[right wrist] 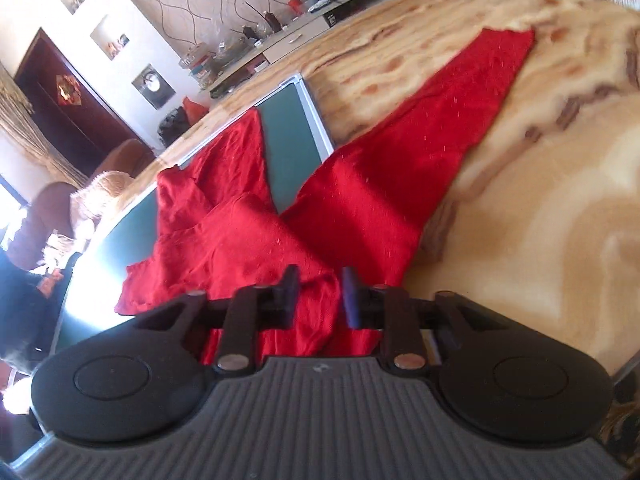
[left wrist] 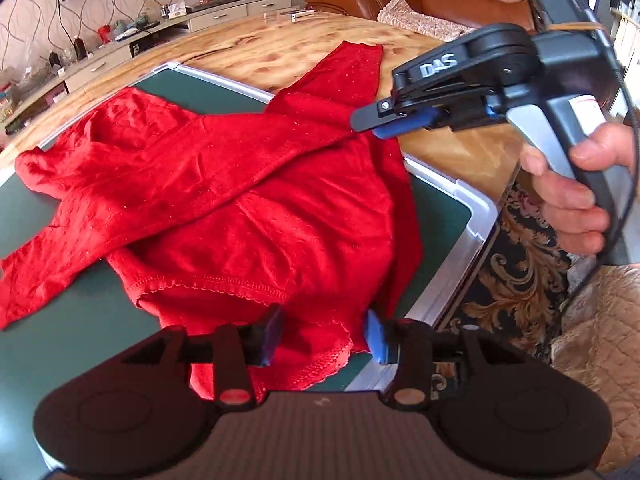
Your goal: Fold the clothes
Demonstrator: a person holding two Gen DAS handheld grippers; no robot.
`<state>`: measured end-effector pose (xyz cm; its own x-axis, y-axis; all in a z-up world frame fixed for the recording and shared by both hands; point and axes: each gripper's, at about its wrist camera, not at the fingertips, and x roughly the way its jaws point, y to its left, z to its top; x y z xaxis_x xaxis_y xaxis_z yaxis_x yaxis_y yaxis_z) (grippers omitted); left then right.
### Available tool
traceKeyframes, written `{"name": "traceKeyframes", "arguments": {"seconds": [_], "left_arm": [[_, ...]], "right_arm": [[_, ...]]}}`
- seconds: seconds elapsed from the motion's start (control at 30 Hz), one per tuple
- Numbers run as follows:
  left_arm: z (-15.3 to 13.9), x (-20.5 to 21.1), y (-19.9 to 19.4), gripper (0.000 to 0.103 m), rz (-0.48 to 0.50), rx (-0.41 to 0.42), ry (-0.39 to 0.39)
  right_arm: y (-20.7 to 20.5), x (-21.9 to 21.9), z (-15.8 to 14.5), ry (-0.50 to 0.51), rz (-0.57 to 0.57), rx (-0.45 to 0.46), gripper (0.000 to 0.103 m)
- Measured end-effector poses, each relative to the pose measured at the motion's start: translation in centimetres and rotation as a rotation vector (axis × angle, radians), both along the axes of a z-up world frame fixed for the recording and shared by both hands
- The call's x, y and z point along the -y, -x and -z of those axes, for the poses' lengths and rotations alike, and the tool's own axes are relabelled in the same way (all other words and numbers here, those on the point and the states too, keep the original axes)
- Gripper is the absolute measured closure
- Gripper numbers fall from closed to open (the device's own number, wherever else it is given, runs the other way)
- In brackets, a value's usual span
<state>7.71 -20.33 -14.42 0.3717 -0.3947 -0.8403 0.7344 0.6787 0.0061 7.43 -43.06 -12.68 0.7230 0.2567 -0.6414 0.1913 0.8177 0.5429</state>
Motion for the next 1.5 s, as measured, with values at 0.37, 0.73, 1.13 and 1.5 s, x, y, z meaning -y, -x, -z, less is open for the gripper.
{"name": "traceKeyframes", "arguments": {"seconds": [0.37, 0.73, 1.13, 1.5], "left_arm": [[-0.2, -0.5, -0.1, 0.051, -0.018, 0.005, 0.004], [-0.2, -0.7, 0.1, 0.043, -0.036, 0.009, 0.001], [-0.2, -1.4, 0.2, 0.034, -0.058, 0.011, -0.005], [-3.7, -1.8, 0.0, 0.033, -0.066, 0.024, 0.072]], "right_arm": [[2.4, -1.8, 1.6, -0.192, -0.129, -0.1, 0.066], [2.3, -2.5, 0.8, -0.121, -0.094, -0.117, 0.1], [4.5, -3.1, -0.9, 0.017, -0.071, -0.105, 0.1], [5.4, -4.7, 0.0, 0.083, -0.084, -0.098, 0.1]]}}
